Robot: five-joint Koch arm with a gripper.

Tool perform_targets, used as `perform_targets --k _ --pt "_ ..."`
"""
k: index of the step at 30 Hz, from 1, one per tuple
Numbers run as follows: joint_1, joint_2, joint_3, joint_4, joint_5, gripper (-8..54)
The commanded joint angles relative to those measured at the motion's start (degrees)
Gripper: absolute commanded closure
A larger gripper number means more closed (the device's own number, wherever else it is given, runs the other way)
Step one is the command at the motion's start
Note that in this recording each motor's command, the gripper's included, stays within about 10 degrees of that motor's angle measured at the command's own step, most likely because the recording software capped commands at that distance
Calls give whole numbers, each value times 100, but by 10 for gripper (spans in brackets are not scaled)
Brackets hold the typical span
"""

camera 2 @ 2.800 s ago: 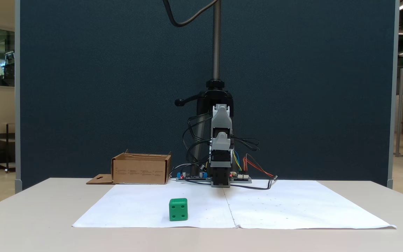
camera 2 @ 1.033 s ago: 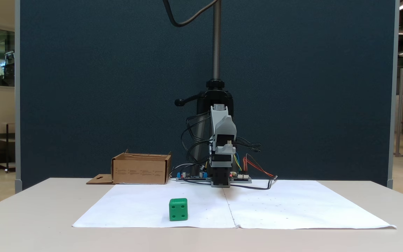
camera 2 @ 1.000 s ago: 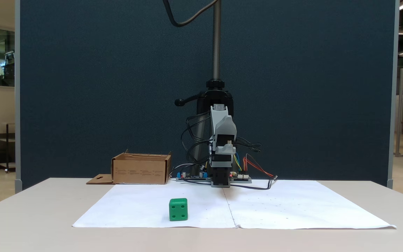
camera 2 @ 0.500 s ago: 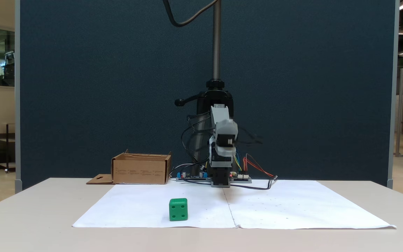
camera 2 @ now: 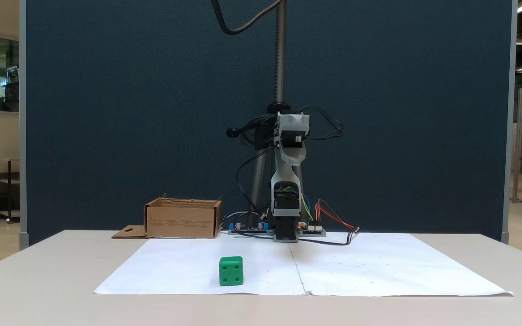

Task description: Grasp a green dice and put it in the bin.

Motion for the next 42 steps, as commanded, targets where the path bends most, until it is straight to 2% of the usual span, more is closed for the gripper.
perform_targets --k 1,5,11,16,19,25,31,42 --pt "-35 -229 -464 552 -193 22" --pt "-35 -1679 -2310 2257 -272 20" --pt "-26 -2988 -4096 4138 -316 20" --pt "-70 -3243 -4245 5570 -413 13" --pt "-97 -3375 -4245 6344 -870 12" --pt "88 -3480 -4289 7451 -888 -11" --pt "501 -3463 -4377 7427 -888 -15" --pt "870 -3753 -5607 7418 -993 -16"
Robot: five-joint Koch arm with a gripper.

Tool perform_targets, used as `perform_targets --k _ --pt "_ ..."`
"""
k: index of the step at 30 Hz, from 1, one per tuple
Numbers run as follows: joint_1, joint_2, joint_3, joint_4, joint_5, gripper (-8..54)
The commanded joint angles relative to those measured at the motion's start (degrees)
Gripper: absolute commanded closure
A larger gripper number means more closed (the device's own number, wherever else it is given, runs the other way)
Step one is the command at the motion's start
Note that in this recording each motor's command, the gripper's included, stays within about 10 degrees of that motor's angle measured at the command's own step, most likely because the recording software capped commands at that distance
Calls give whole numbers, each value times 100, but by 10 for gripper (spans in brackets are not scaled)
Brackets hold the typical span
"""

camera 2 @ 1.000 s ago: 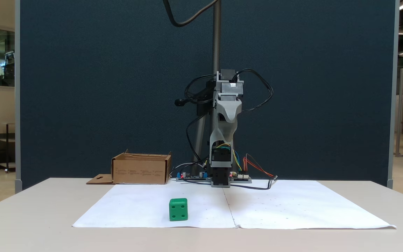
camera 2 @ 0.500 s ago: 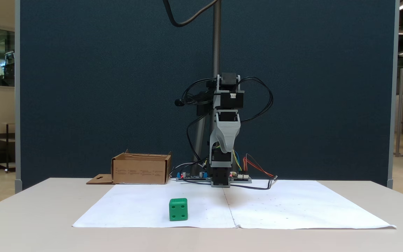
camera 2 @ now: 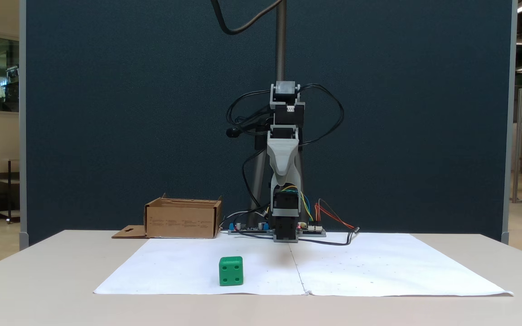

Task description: Grasp a green dice and put it in the bin.

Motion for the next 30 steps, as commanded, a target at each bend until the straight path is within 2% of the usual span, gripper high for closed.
perform_targets --k 1,14,30 --pt "211 -88 -439 694 -580 -20" --pt "659 -1872 -2382 1158 -1345 -36" --pt "1222 -2821 -3146 1193 -1758 -39"
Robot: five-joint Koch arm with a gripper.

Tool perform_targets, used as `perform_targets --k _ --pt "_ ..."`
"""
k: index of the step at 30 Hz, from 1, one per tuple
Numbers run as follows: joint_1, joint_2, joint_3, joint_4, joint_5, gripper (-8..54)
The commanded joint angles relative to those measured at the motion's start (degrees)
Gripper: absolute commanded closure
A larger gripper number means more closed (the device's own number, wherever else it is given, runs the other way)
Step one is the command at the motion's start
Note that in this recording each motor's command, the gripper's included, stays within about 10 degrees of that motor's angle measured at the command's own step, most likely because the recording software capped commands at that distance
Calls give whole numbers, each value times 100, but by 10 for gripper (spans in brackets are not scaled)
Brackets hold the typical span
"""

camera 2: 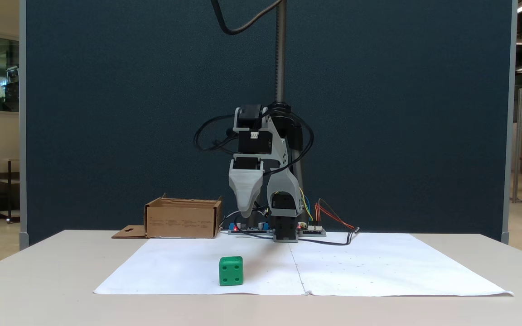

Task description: Grasp a green dice and put it in the bin.

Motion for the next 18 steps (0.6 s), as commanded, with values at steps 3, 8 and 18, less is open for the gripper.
perform_targets --k 3,8,18 --pt "158 18 -255 1000 -510 -38" --pt "158 -149 -255 1000 -510 -38" --pt "149 -439 -264 1000 -237 -36"
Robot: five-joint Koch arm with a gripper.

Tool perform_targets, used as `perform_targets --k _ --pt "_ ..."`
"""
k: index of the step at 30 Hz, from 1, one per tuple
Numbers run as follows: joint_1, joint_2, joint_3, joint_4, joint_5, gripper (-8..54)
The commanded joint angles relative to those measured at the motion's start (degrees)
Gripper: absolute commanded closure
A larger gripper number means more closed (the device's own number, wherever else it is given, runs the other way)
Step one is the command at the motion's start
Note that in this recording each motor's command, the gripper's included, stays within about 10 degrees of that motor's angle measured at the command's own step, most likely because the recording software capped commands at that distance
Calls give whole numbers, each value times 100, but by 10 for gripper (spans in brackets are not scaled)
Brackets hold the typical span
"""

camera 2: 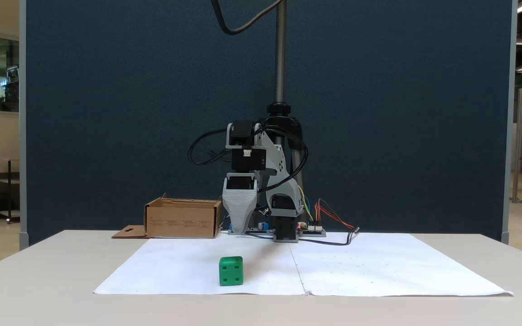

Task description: Grasp a green dice and put it in the bin.

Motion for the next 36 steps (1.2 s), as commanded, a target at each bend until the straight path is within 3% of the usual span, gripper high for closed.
perform_targets --k 1,36 --pt "18 132 -246 1000 -229 -36" --pt "167 -642 -993 220 -193 -34"
